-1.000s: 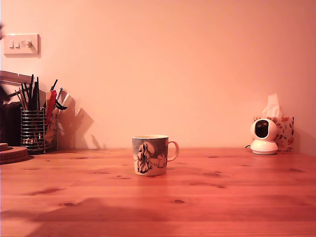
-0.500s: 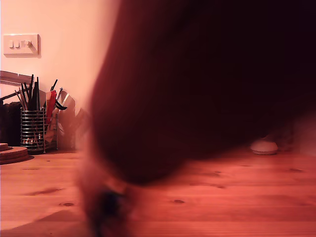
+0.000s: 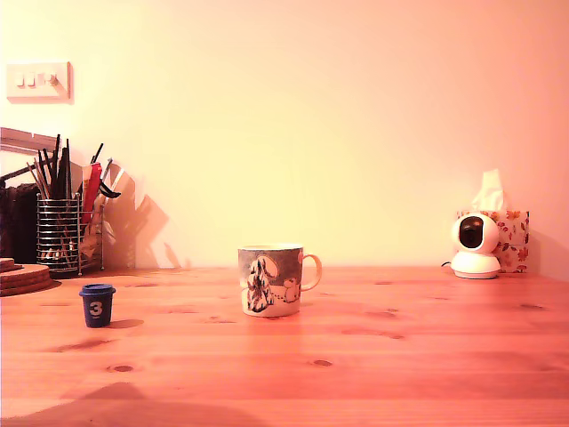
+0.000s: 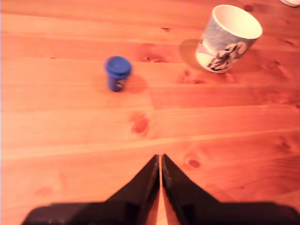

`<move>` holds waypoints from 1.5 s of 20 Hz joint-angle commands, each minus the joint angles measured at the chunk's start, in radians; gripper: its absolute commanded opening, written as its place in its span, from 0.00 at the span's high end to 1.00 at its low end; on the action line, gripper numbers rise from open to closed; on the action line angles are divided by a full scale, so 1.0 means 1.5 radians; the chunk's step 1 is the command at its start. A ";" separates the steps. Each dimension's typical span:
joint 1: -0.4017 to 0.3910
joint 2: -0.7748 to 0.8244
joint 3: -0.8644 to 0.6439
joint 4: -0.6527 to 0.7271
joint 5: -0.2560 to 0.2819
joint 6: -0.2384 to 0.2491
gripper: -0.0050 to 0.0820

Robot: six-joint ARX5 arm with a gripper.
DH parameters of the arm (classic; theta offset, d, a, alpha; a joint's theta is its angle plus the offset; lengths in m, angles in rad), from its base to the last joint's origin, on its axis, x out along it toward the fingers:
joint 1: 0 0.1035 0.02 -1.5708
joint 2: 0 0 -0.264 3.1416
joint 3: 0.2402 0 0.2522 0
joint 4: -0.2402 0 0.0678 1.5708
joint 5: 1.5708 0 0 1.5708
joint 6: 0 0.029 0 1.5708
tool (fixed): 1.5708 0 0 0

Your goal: Pick up the coffee capsules on the table and drop them inside the coffee cup

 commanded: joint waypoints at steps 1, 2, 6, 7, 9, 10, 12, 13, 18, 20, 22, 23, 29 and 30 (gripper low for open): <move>-0.006 -0.016 -0.014 0.016 -0.008 -0.002 0.96; -0.006 -0.027 -0.014 0.025 -0.011 -0.002 0.96; -0.006 -0.062 -0.014 0.056 -0.012 -0.002 0.96; -0.006 -0.068 -0.014 0.057 -0.012 -0.001 0.96; -0.006 -0.075 -0.014 0.056 -0.012 -0.001 0.96; -0.006 -0.075 -0.014 0.057 -0.012 -0.001 0.96; -0.006 -0.075 -0.014 0.056 -0.011 0.001 0.96; -0.006 -0.075 -0.014 0.055 -0.011 0.004 0.96; -0.006 -0.075 -0.014 0.057 -0.013 0.009 0.96; -0.006 -0.074 -0.014 0.057 -0.031 0.009 0.96; -0.006 -0.074 -0.014 0.057 -0.052 0.009 0.96; -0.006 -0.074 -0.014 0.056 -0.063 0.009 0.96; -0.006 -0.073 -0.014 0.058 -0.074 0.009 0.71; -0.006 -0.069 -0.014 0.057 -0.077 0.009 0.58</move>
